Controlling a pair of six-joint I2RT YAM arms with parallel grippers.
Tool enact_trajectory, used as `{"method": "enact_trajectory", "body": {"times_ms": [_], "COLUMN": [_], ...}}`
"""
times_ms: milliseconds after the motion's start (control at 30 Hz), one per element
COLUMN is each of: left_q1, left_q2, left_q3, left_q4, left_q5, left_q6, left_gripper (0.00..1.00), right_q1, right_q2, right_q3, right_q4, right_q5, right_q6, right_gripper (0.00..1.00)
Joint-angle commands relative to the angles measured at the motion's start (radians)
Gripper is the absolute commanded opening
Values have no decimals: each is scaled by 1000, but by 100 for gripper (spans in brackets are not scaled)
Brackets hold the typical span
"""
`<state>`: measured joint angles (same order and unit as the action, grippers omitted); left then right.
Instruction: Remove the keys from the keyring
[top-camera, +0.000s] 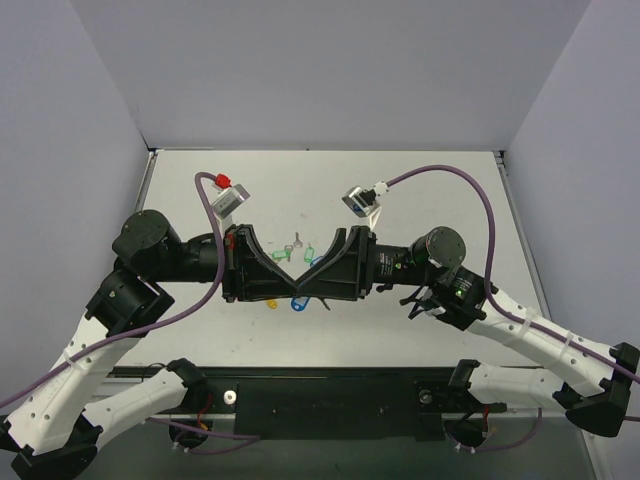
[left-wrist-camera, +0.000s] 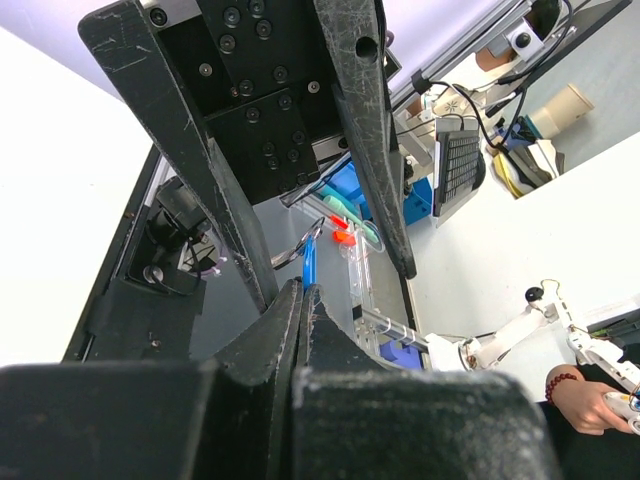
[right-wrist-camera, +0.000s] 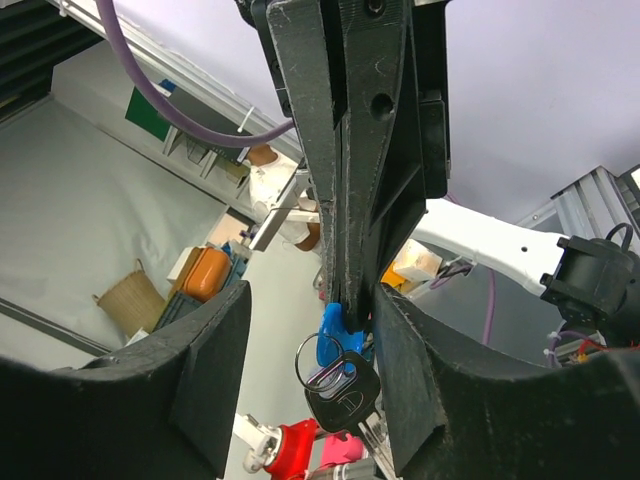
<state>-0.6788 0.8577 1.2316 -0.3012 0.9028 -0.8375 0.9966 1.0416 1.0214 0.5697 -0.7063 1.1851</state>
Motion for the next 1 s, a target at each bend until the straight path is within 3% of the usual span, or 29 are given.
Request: {"method": "enact_trajectory", "body": {"times_ms": [0,967], "left_q1": [8,41], "left_q2": [-3,-20], "left_q3": [45,112], "left_q4": [31,-84], "left_q5": [10,27], "left_q6": [14,81], "left_gripper": [0,0], "right_q1": [7,7], "right_q2": [-44,-38], "right_q3": [26,16], "right_q4": [75,110], "right_q5": [-4,1], "right_q6": [-1,22], "right_gripper": [45,41]}}
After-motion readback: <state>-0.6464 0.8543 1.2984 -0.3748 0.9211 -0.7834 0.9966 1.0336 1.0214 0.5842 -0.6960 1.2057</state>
